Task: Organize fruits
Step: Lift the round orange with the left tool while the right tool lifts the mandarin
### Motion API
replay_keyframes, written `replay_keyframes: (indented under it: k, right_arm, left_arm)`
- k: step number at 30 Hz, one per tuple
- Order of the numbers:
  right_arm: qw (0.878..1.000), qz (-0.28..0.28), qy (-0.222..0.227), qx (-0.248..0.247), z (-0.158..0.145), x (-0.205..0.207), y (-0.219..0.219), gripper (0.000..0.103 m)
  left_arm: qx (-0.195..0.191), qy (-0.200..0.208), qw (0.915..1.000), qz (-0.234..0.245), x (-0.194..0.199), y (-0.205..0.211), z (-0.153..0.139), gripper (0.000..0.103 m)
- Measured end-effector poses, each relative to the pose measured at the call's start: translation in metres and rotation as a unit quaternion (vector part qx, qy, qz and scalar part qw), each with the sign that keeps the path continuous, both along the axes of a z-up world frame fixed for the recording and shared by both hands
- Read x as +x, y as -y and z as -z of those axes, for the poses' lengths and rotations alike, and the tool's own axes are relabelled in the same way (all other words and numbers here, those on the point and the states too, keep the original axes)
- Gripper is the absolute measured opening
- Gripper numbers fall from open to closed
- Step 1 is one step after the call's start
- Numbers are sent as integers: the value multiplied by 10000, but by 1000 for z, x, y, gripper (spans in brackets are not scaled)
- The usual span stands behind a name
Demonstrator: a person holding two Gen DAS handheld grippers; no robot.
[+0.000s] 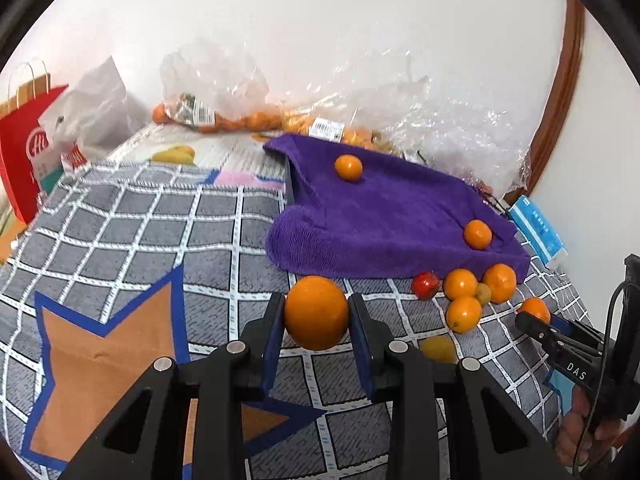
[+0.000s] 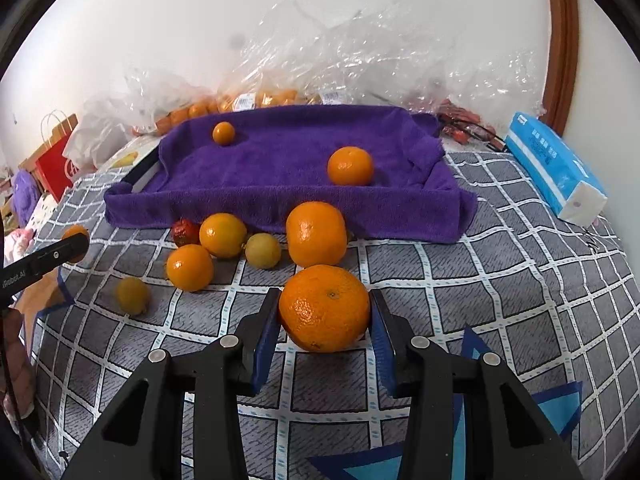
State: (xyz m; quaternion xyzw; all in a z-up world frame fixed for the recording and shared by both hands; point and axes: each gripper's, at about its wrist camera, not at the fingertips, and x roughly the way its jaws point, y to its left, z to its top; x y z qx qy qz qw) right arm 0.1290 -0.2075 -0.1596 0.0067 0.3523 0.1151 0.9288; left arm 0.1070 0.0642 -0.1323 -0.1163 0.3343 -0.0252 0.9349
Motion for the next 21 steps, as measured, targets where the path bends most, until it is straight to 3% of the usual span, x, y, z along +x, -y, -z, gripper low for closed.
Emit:
replay_keyframes:
  k: [21]
  right_arm:
    - [9981, 370, 381, 326, -9, -12, 18, 42]
  left_arm:
    - [177, 515, 9975, -459, -14, 1, -11, 30]
